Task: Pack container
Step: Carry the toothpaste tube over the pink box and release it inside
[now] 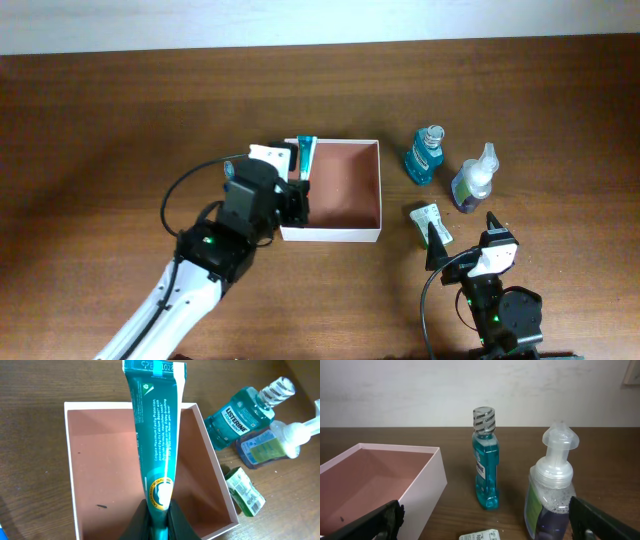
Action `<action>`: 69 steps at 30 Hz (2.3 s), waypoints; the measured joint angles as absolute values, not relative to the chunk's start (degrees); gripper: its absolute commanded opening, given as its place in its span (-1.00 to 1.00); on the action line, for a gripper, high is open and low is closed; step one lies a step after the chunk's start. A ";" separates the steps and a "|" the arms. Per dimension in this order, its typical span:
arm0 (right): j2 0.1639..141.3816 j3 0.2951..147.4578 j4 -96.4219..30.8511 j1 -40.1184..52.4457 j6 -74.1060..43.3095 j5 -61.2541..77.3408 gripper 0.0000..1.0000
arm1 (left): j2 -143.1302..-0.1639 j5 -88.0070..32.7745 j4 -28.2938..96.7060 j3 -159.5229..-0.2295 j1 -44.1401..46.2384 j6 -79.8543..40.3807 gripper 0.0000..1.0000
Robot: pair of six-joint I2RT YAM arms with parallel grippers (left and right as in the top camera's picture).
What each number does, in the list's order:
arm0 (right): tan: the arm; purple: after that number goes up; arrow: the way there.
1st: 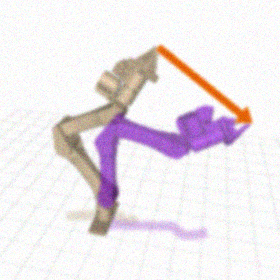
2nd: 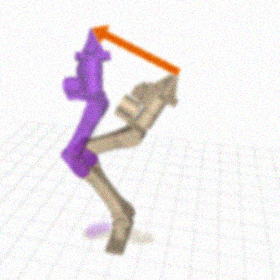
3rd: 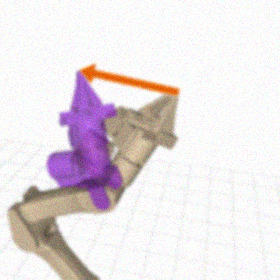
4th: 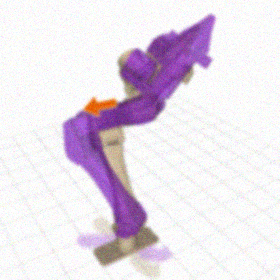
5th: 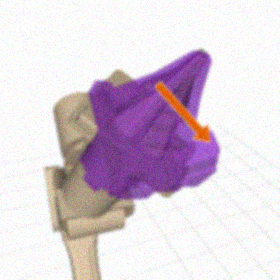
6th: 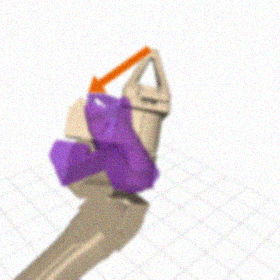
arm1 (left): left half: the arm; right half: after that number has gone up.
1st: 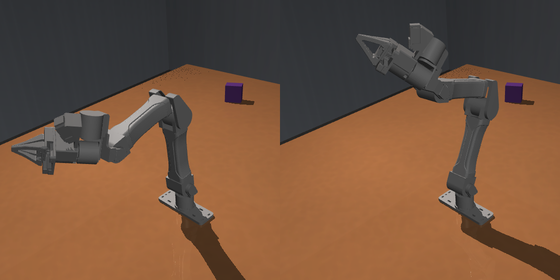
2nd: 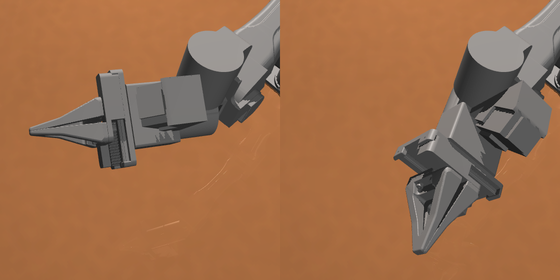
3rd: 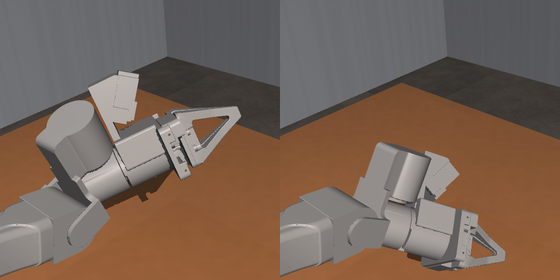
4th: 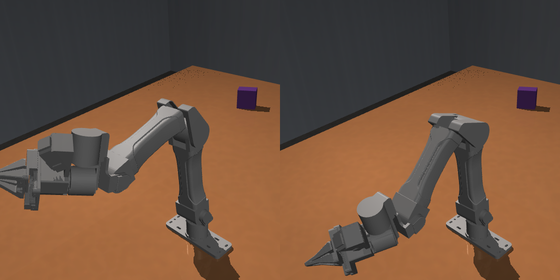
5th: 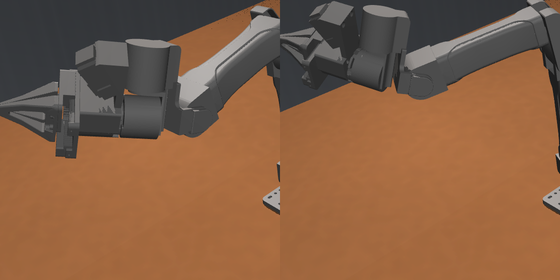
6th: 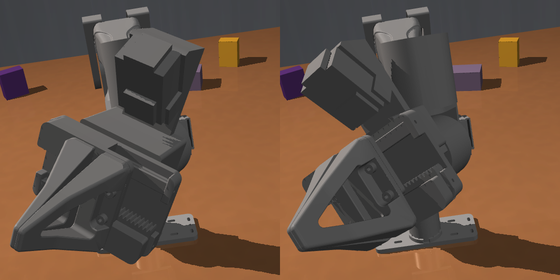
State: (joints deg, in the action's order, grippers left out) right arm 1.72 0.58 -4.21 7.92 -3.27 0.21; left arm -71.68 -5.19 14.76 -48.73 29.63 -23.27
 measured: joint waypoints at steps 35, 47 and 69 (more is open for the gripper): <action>1.72 0.58 -4.21 7.92 -3.27 0.21 0.97 | -100.84 10.94 33.93 -73.08 32.03 -25.54 -0.99; 1.72 0.58 -4.21 7.92 -3.27 0.21 0.97 | -102.13 14.00 34.09 -73.08 32.03 -25.54 -0.99; 1.72 0.58 -4.21 7.92 -3.27 0.21 0.97 | -104.71 14.41 38.37 -73.10 32.69 -25.54 -0.79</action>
State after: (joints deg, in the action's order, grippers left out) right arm 1.72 0.58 -4.21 7.92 -3.27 0.21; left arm -104.71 14.41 38.37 -73.10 32.69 -25.54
